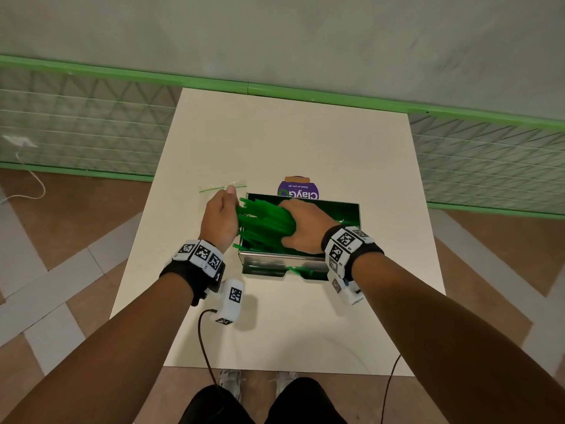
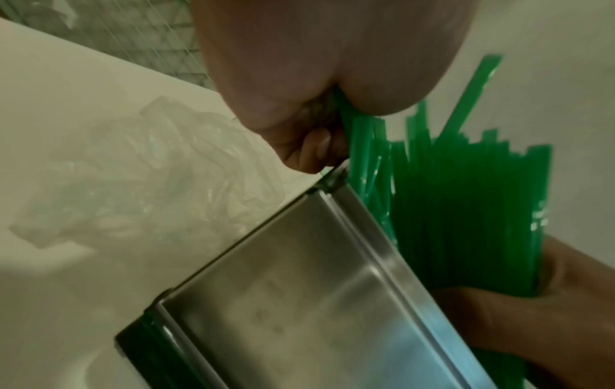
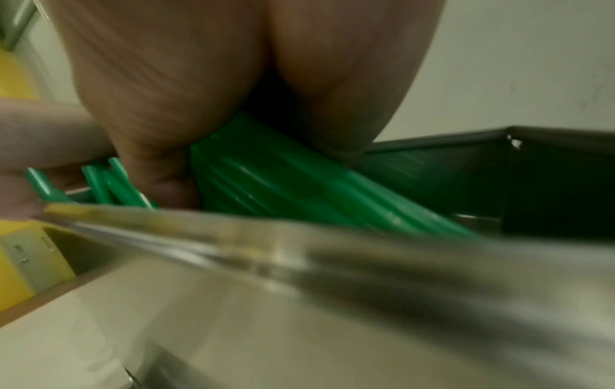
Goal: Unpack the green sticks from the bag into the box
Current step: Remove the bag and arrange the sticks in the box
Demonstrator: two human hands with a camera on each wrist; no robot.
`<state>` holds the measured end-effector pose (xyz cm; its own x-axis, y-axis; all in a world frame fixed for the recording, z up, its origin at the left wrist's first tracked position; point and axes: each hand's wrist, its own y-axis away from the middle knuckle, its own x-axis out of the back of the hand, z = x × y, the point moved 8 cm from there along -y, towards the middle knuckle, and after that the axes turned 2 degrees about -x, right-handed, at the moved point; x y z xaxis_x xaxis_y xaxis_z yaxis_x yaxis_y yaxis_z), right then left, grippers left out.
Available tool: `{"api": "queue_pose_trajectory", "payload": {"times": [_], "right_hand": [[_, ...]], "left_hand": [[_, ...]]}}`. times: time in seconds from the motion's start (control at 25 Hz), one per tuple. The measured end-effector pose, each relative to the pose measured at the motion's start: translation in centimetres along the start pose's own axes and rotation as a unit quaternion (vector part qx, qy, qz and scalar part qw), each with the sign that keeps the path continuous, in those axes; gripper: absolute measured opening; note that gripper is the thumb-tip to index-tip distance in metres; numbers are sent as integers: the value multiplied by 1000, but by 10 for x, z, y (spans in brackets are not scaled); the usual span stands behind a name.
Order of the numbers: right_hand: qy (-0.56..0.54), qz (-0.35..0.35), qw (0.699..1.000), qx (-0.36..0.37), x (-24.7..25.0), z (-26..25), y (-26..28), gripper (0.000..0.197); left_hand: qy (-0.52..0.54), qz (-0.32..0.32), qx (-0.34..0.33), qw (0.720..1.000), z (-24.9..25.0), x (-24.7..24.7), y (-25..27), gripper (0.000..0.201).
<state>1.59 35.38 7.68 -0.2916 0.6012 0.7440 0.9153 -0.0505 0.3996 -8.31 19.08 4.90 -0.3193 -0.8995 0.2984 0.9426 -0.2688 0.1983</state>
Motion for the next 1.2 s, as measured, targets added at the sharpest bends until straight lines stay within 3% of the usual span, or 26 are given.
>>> {"api": "queue_pose_trajectory", "payload": {"times": [0.08,0.2,0.32,0.36,0.52,0.6,0.68,0.84,1.04,1.2], "right_hand": [[2,17,1000,23,9,-13,0,53],[47,-13,998,43,7,-22,-6,60],[131,-43,990,15,-1,-9,-8,70],[152,-42,987,-2,-3,-1,-7,73],[161,-50,984,-48,-11,23,-4,93],[100,-70,992,-45,-14,27,-3,100],[111,-77,990,-35,-13,28,-2,100],[127,-65,989,-47,-9,30,-3,93],[41,-20,998,-38,4,24,-5,75],[28,-16,999,-44,8,23,-1,68]], "left_hand": [[12,-22,0,1000,2,-7,1,40],[42,-88,9,995,6,-24,7,25],[83,-62,108,989,-14,-17,1,30],[74,-55,109,990,-14,-13,0,31],[-70,-71,3,995,7,-10,16,45],[-213,-56,-27,975,10,-11,26,49],[-305,-26,-36,951,11,-7,26,50],[-315,-31,-77,945,22,-8,16,52],[-271,26,-123,954,45,16,-1,50],[-252,37,-117,960,43,17,0,48]]}}
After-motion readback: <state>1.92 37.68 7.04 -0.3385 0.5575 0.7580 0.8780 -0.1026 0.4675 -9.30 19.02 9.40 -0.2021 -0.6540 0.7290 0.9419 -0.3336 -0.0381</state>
